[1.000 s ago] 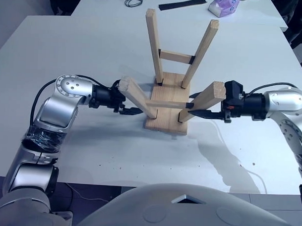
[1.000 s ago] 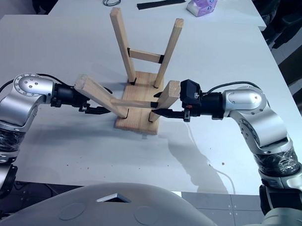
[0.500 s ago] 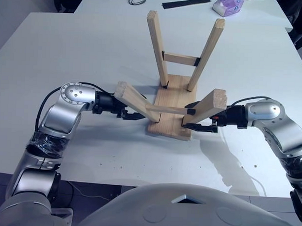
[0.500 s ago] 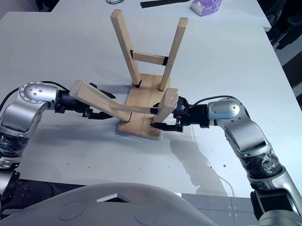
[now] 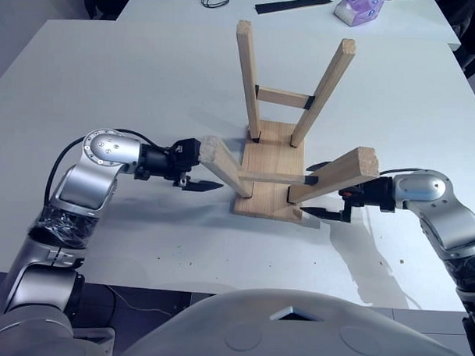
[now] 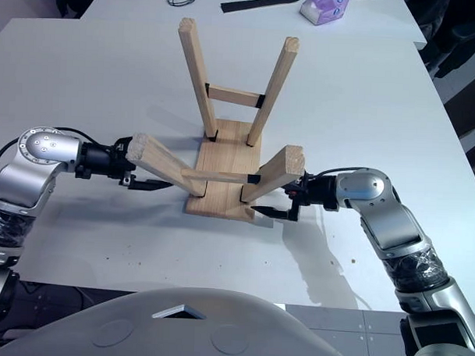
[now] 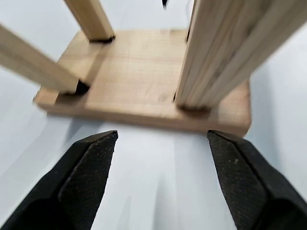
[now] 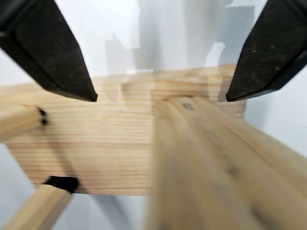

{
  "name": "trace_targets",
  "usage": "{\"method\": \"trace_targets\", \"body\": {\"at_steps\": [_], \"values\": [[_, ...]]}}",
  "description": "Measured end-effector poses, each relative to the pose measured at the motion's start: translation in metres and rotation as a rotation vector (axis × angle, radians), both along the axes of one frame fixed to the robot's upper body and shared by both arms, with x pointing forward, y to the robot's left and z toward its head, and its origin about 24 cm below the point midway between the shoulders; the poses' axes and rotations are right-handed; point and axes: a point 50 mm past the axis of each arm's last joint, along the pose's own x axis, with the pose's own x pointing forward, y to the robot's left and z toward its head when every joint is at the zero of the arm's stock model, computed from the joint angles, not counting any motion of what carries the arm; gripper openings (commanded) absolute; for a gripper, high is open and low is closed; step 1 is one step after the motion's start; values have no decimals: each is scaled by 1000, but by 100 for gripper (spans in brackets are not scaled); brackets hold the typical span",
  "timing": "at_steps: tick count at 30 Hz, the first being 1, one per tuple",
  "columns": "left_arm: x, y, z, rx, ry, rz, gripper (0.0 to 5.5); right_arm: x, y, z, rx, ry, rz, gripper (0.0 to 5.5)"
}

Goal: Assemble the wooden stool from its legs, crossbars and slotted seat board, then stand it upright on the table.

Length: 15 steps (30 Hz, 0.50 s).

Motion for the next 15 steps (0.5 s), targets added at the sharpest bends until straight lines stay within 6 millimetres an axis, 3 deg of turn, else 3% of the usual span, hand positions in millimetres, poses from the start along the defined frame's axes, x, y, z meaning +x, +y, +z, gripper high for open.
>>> {"method": "trace_targets", "body": {"at_steps": [4, 7, 11, 15], "values": [[0, 26, -6, 78, -43, 66, 348, -7, -11, 9, 20, -19, -36, 521], [-2, 40, 0, 25, -39, 153, 348, -18, -32, 16, 26, -20, -117, 478], [1, 46, 17, -103, -57, 258, 348, -33, -53, 31, 42, -21, -177, 425], [2, 43, 15, -153, -66, 326, 348, -34, -62, 38, 43, -41, -218, 371]]}}
